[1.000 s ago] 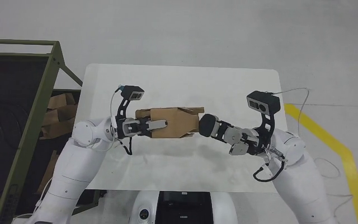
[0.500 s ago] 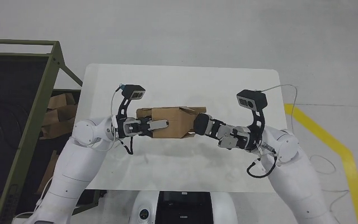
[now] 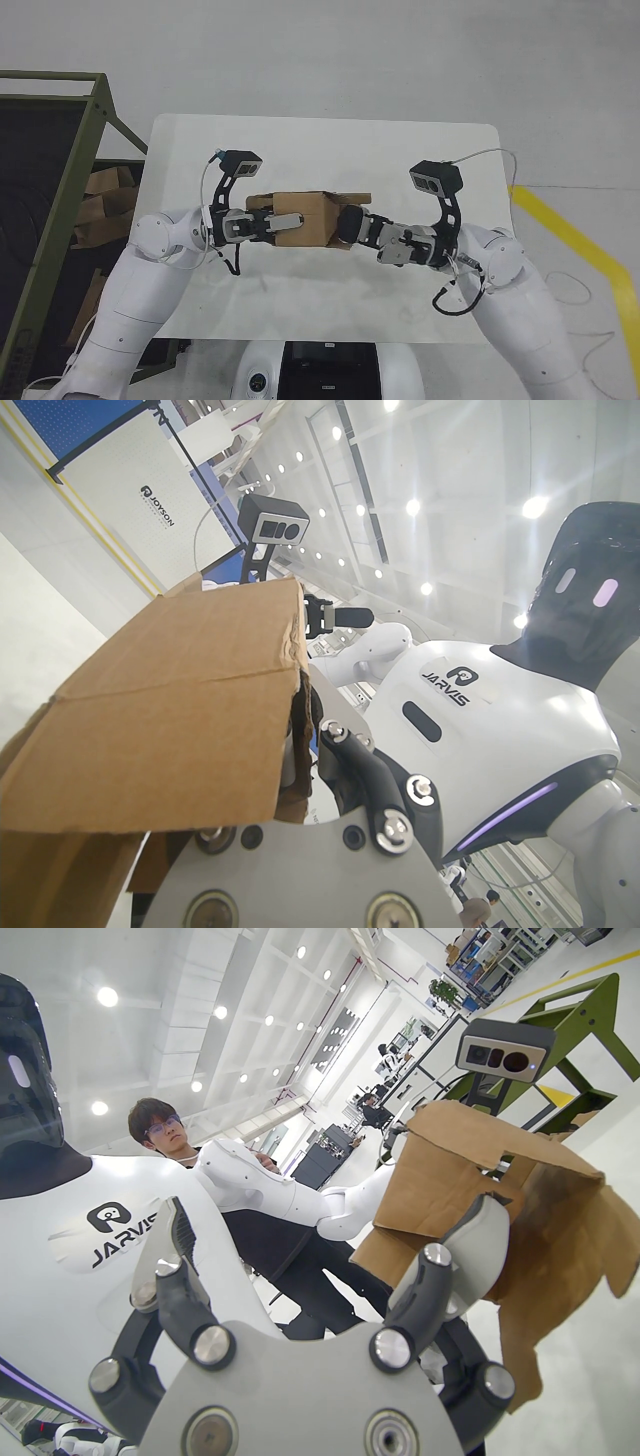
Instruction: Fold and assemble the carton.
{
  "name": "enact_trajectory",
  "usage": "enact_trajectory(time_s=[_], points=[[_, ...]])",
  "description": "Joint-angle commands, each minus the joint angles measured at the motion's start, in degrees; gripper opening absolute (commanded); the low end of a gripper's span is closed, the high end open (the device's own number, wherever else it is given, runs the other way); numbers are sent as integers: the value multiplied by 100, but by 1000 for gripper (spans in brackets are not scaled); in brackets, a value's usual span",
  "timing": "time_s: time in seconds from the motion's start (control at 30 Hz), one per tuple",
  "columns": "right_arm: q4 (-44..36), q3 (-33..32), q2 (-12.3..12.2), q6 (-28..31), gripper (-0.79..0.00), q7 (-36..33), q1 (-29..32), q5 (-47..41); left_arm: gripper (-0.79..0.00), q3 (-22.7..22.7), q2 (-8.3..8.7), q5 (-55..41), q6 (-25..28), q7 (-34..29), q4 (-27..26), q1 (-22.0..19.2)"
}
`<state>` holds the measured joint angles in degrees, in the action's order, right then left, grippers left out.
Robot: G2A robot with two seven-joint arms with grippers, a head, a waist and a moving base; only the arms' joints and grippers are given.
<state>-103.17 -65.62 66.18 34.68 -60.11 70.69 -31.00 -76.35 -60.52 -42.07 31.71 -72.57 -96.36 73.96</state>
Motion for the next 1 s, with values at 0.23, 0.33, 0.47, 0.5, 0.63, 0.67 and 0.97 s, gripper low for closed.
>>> enact_trajectory(time_s=[0.23, 0.33, 0.47, 0.5, 0.63, 0.67, 0.97], points=[[65, 78, 18, 103, 0, 82, -90, -2, -785, 22, -3, -14, 12, 12, 34, -23], [57, 16, 12, 176, 0, 140, -68, -5, -785, 8, -2, -28, 14, 14, 73, -36], [-5, -135, -10, 296, 0, 198, 20, -24, -785, -23, 3, -61, 13, 13, 99, -41], [-33, -178, -17, 327, 0, 207, 49, -27, -785, -30, 3, -69, 13, 13, 102, -41], [-135, -364, -46, 441, 0, 268, 181, -37, -785, -55, 6, -87, 23, 23, 103, -37], [-164, -408, -54, 466, 0, 275, 215, -37, -785, -62, 7, -96, 27, 27, 105, -35], [-318, -720, -124, 307, 0, 267, 499, -111, -785, -96, 6, -117, 71, 72, 116, -12]])
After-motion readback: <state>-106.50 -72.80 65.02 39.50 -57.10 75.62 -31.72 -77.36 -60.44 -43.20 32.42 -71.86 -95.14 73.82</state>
